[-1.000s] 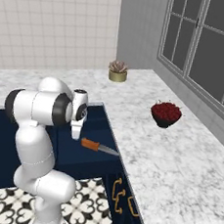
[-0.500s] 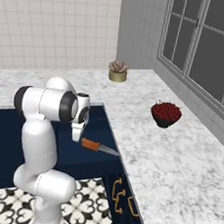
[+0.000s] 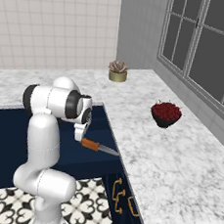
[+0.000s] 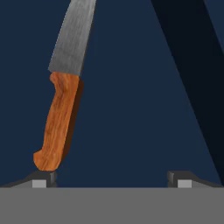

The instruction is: Pick up the knife from the drawer and place it on the cutting board. Then place the meat from the plate to the cutting board.

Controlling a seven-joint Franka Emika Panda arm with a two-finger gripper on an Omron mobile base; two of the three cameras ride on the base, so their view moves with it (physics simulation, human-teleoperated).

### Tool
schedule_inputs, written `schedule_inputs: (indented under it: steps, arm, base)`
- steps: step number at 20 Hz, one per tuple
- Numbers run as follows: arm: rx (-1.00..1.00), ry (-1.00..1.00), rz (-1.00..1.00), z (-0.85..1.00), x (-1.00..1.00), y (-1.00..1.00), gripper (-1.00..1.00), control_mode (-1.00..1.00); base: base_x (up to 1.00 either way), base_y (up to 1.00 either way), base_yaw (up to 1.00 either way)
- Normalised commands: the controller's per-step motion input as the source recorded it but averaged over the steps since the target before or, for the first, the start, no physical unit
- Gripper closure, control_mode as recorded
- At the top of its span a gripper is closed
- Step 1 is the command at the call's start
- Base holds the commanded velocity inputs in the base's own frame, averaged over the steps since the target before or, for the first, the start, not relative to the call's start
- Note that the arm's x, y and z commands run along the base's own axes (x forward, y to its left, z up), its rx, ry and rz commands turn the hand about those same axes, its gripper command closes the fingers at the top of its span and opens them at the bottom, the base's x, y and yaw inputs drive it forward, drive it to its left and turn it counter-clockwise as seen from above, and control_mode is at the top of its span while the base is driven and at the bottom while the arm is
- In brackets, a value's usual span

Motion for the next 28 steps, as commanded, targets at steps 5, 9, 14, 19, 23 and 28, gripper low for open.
schedule_inputs:
  steps: [5,9,14,19,23,28]
  arm:
    - [-0.11,-0.01,-0.14,-0.26,0.22,0.00,-1.00,-1.00]
    - [-0.08,-0.01,-0.15,-0.16,0.06,0.00,-1.00,-1.00]
    - [-0.01,0.00,-0.08,-0.09,0.12,-0.03,-1.00,-1.00]
    - [0.00,0.02,-0.02,-0.22,0.19,-0.05,-1.00,-1.00]
    - [0.00,0.04,0.00,-0.25,0.26,-0.10,-1.00,-1.00]
    - [0.00,0.04,0.00,-0.23,0.35,-0.08,-1.00,-1.00]
  base:
    - [0.00,0.00,0.00]
    - [0.00,0.00,0.00]
    - [0.00,0.00,0.00]
    - [0.00,0.00,0.00]
    - [0.00,0.00,0.00]
    - [0.00,0.00,0.00]
